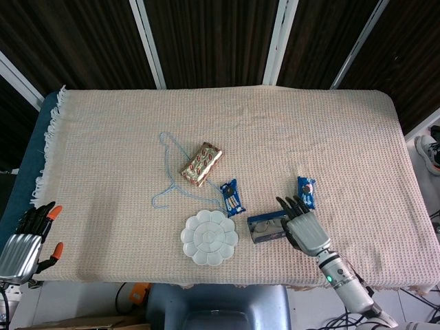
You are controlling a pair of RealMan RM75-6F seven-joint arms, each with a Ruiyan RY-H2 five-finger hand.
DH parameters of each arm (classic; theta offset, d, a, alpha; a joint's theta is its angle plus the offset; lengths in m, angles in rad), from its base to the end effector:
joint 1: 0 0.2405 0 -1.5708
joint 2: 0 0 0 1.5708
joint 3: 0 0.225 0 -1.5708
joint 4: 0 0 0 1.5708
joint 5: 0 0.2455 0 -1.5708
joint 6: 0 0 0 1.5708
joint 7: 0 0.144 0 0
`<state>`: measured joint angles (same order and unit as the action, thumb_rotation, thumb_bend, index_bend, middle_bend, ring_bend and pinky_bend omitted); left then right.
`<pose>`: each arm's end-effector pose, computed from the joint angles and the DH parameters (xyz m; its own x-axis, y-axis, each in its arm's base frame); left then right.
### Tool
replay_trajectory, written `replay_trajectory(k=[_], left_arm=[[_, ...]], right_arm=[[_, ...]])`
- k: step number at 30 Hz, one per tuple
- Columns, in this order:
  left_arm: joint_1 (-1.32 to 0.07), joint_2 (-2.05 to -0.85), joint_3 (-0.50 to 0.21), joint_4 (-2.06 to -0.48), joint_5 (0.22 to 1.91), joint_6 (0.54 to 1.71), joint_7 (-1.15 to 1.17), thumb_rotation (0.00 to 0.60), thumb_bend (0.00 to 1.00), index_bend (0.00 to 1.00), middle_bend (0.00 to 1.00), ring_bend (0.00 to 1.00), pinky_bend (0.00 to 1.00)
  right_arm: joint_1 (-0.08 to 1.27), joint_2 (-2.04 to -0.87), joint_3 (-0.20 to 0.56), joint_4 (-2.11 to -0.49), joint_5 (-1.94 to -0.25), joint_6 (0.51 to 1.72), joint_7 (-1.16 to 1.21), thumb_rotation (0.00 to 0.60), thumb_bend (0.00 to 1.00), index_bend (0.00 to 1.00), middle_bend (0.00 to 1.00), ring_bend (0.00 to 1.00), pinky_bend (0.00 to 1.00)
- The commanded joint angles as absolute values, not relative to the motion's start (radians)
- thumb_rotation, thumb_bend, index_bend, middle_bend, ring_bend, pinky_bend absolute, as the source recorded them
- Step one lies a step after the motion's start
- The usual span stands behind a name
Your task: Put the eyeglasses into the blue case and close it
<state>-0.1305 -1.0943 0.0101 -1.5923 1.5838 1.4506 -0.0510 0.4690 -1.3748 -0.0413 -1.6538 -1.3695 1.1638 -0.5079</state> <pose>-0.2935 0.1800 0.1056 0.4044 0.0784 0.9112 0.9107 -0.1257 -0.3934 -0.1988 -0.2318 -0.0183 0.6510 -0.1972 0.7330 -0.7349 -0.4052 0.5438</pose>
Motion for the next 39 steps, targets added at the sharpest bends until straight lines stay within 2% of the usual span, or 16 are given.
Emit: replay_trajectory(k=[1, 11, 24, 26, 29, 31, 33, 36, 39], left_arm=[[-0.133, -1.096, 0.010, -1.594, 1.582, 1.446, -0.045, 0.600, 0.42, 0.00, 0.00, 0.00, 0.03], [-0.136, -1.096, 0.006, -1.594, 1.572, 1.439, -0.041, 0.600, 0.42, 0.00, 0.00, 0.00, 0.03], [-0.137, -1.096, 0.008, -1.594, 1.573, 1.437, -0.040, 0.600, 0.42, 0.00, 0.00, 0.00, 0.03], [-0.137, -1.096, 0.008, -1.595, 1.572, 1.437, -0.040, 0.600, 0.42, 0.00, 0.00, 0.00, 0.03], [-0.137, -1.096, 0.008, -1.596, 1.570, 1.435, -0.039, 0.600, 0.42, 0.00, 0.00, 0.00, 0.03], [-0.138, -1.095, 0.008, -1.596, 1.569, 1.434, -0.040, 0.600, 0.42, 0.00, 0.00, 0.00, 0.03], [-0.137, -1.094, 0.008, -1.597, 1.570, 1.435, -0.041, 0.600, 0.42, 0.00, 0.00, 0.00, 0.03], [-0.136, -1.093, 0.009, -1.597, 1.572, 1.439, -0.043, 0.600, 0.42, 0.00, 0.00, 0.00, 0.03], [-0.134, -1.093, 0.007, -1.600, 1.564, 1.438, -0.042, 0.600, 0.42, 0.00, 0.00, 0.00, 0.03]], right_arm=[[0.476, -1.375, -0.021, -1.653, -1.355, 1.149, -0.496, 0.600, 0.63, 0.73, 0.12, 0.00, 0.02], [0.524, -1.411, 0.065, -1.626, -1.238, 1.069, -0.487, 0.600, 0.63, 0.73, 0.12, 0.00, 0.02], [0.580, -1.467, 0.108, -1.568, -1.117, 1.011, -0.554, 0.600, 0.63, 0.71, 0.12, 0.00, 0.02], [0.586, -1.471, 0.108, -1.562, -1.109, 1.007, -0.562, 0.600, 0.63, 0.66, 0.12, 0.00, 0.02], [0.597, -1.471, 0.104, -1.554, -1.091, 0.994, -0.582, 0.600, 0.63, 0.52, 0.11, 0.00, 0.02], [0.601, -1.478, 0.106, -1.546, -1.084, 0.996, -0.588, 0.600, 0.59, 0.39, 0.09, 0.00, 0.02], [0.604, -1.486, 0.109, -1.536, -1.078, 1.004, -0.599, 0.600, 0.54, 0.33, 0.07, 0.00, 0.02], [0.610, -1.494, 0.113, -1.528, -1.068, 1.012, -0.607, 0.600, 0.50, 0.29, 0.06, 0.00, 0.02], [0.613, -1.497, 0.115, -1.527, -1.066, 1.020, -0.613, 0.600, 0.50, 0.28, 0.06, 0.00, 0.02]])
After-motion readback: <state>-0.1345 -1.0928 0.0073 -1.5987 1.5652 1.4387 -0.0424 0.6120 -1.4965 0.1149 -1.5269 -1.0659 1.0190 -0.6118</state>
